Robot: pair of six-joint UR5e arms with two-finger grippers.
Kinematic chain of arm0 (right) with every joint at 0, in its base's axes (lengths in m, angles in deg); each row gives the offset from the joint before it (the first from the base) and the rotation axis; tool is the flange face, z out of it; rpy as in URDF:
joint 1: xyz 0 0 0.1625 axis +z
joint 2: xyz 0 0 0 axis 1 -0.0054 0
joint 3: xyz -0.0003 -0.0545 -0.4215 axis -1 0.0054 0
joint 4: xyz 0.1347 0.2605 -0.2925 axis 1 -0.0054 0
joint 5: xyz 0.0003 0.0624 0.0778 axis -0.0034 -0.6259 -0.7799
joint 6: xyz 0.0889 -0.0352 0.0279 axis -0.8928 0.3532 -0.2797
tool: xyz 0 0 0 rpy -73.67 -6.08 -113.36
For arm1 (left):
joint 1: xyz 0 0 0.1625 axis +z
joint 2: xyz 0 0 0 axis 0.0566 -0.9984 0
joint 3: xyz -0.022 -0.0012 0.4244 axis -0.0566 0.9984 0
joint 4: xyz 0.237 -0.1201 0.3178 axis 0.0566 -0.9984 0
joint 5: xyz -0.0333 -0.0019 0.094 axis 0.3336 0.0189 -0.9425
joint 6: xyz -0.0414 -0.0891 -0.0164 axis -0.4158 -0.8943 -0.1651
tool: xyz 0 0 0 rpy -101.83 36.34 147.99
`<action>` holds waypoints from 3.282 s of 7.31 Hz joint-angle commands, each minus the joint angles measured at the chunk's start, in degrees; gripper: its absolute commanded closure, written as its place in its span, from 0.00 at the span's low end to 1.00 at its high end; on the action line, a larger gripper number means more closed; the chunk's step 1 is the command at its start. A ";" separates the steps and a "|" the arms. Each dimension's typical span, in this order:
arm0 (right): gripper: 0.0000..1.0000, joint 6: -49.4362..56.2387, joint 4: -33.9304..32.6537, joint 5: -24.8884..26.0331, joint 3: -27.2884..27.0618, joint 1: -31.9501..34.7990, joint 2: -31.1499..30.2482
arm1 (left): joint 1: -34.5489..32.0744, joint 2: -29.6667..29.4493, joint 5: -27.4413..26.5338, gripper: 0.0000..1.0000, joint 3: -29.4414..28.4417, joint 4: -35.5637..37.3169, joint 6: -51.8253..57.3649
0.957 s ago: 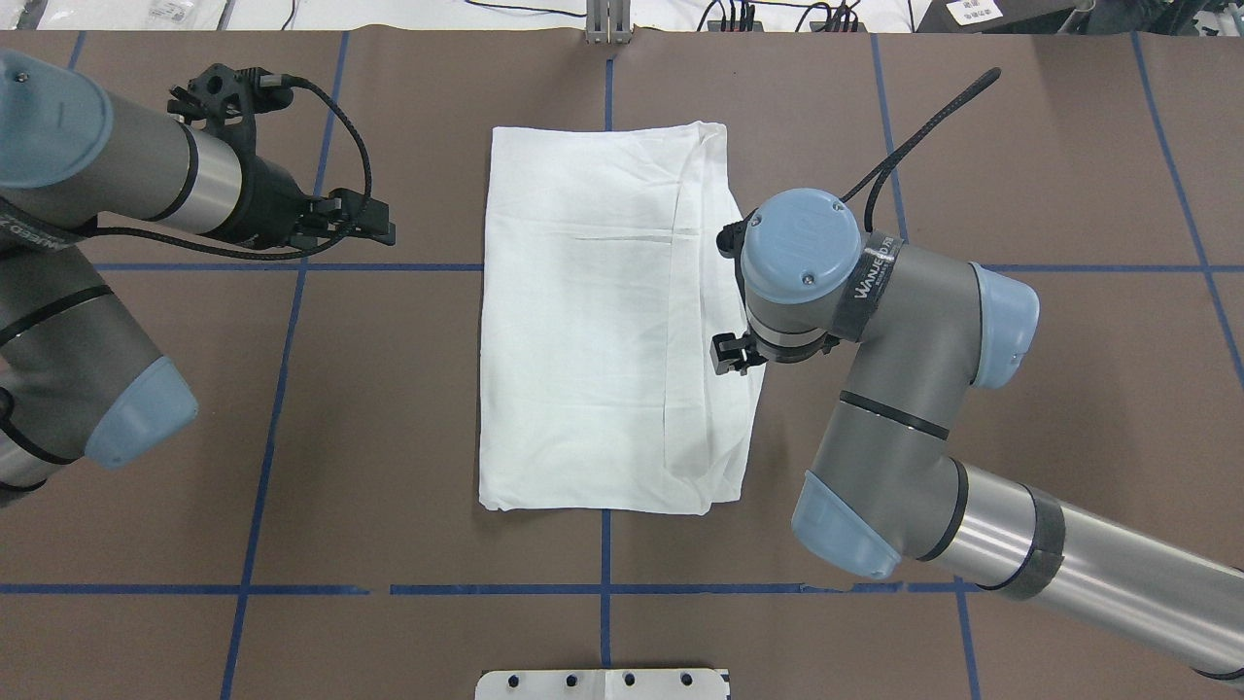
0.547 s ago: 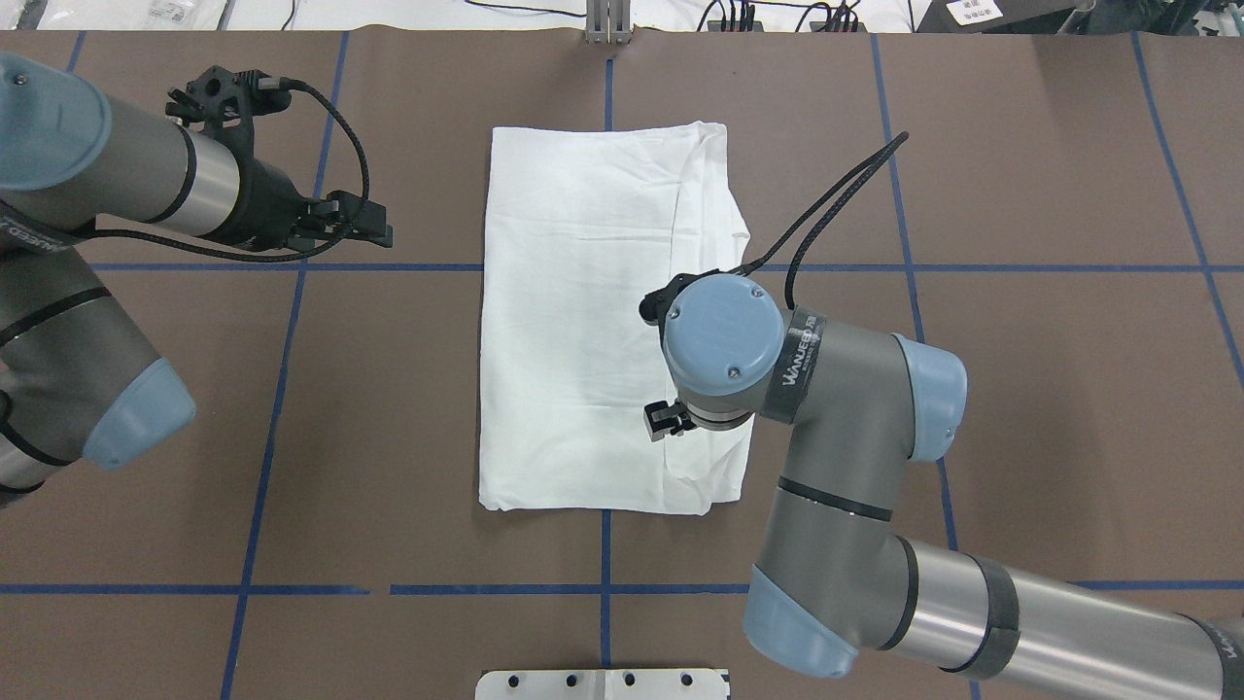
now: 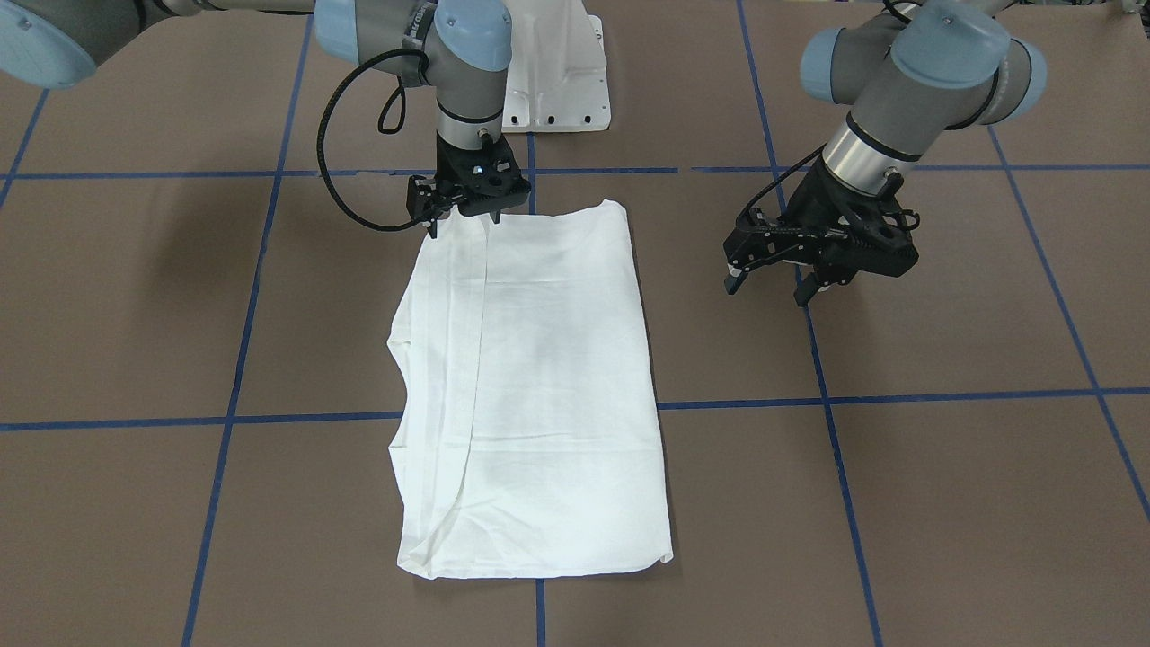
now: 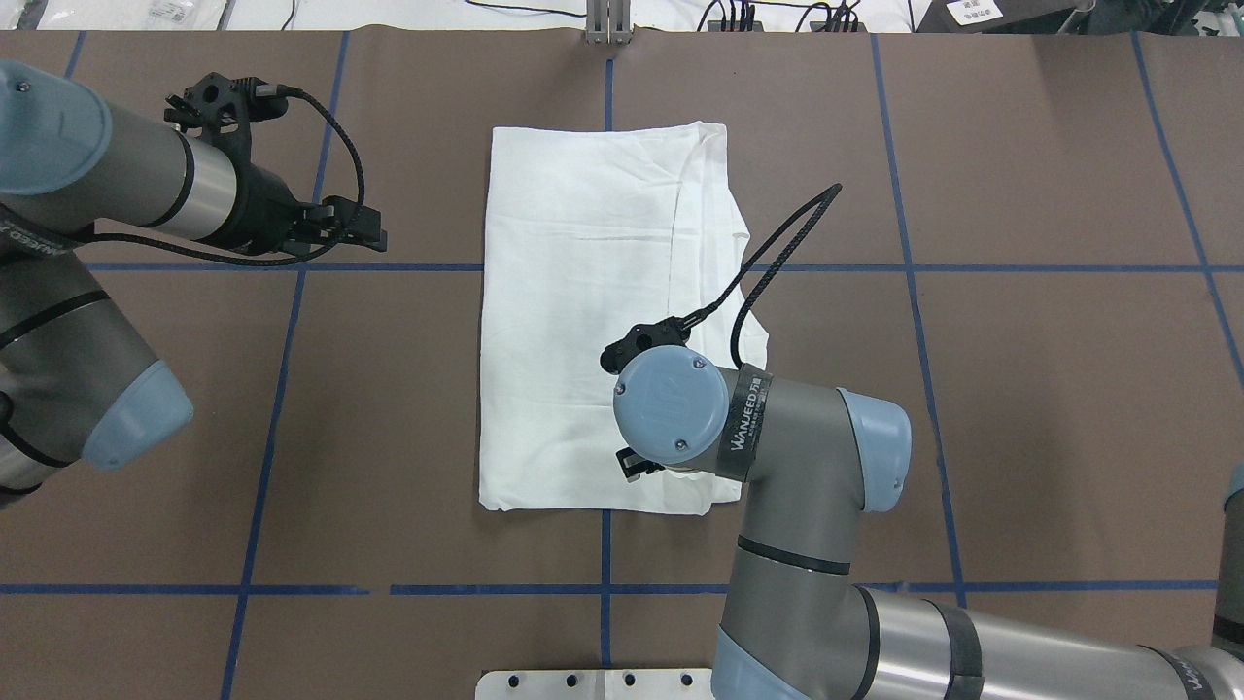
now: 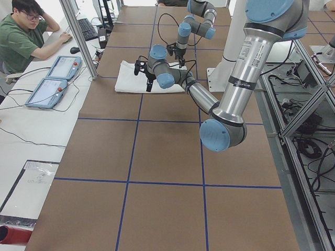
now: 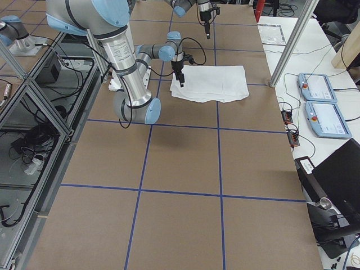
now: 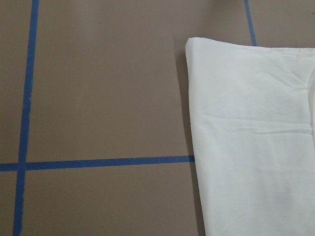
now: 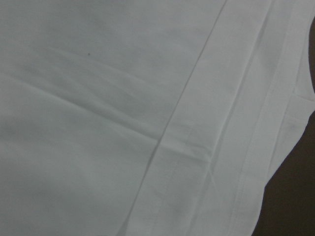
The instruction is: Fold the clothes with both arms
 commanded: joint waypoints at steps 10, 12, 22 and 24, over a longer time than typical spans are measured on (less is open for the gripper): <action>0.00 0.23 -0.35 1.87 2.56 -1.19 -1.43 | 0.02 -0.34 -0.09 0.00 -1.30 -0.32 -0.14; 0.00 0.31 -0.35 1.79 2.56 -0.84 -1.87 | 0.02 -0.25 -0.09 0.00 -1.48 -0.32 -0.14; 0.00 2.69 -0.09 -4.45 -10.02 9.00 -10.43 | 0.28 -1.57 0.00 0.00 -1.39 -0.05 -0.58; 0.00 2.51 0.09 -4.19 -1.45 9.01 -1.05 | 0.28 -1.39 0.00 0.00 -1.56 -0.14 -0.23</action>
